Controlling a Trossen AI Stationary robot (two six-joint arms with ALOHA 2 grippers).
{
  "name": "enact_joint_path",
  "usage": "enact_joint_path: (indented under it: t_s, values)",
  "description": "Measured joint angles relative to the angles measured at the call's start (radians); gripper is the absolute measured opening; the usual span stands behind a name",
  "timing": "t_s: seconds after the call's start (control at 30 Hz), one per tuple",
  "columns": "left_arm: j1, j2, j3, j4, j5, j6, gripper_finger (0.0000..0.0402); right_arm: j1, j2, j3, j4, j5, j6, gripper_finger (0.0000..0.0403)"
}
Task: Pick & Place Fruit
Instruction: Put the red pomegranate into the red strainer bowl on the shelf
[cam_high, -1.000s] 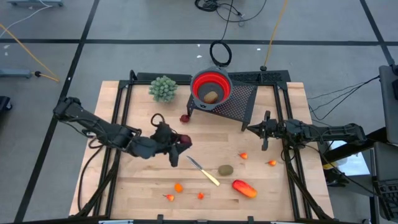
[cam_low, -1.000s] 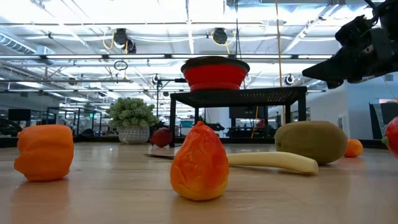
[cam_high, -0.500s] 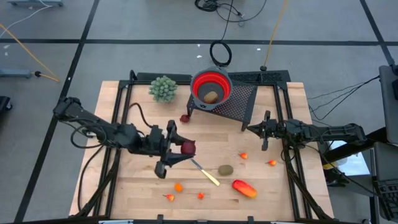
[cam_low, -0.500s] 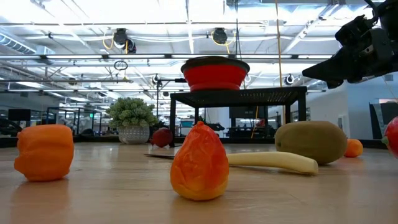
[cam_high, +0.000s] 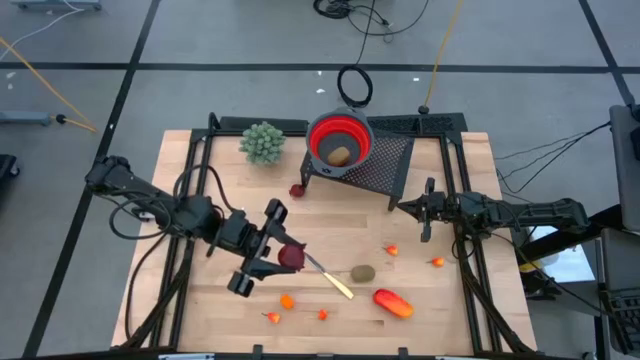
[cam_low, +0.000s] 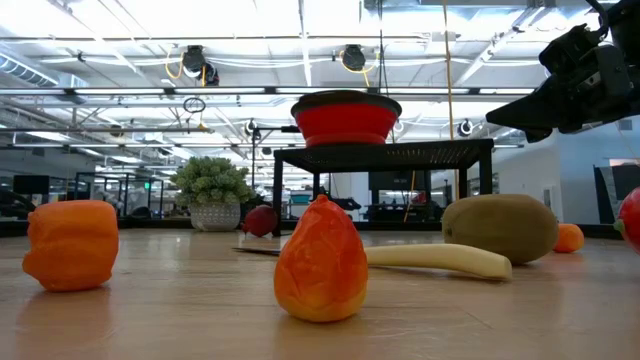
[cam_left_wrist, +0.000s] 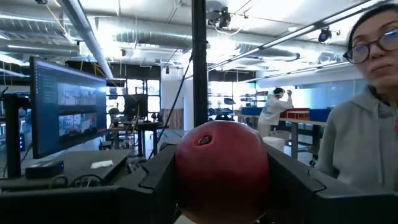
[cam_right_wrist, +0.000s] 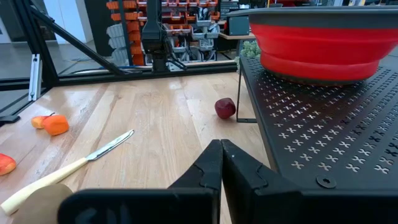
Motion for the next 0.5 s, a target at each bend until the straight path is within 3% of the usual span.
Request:
enact_joint_path:
  t_s: [0.13, 0.5]
  values:
    - [0.0, 0.0, 0.0, 0.011, -0.038, -0.045, 0.0184, 0.0, 0.0, 0.0, 0.0, 0.0, 0.0, 0.0]
    - [0.054, 0.0, 0.0, 0.041, -0.374, -0.454, 0.0184, 0.0, 0.0, 0.0, 0.0, 0.0, 0.0, 0.0]
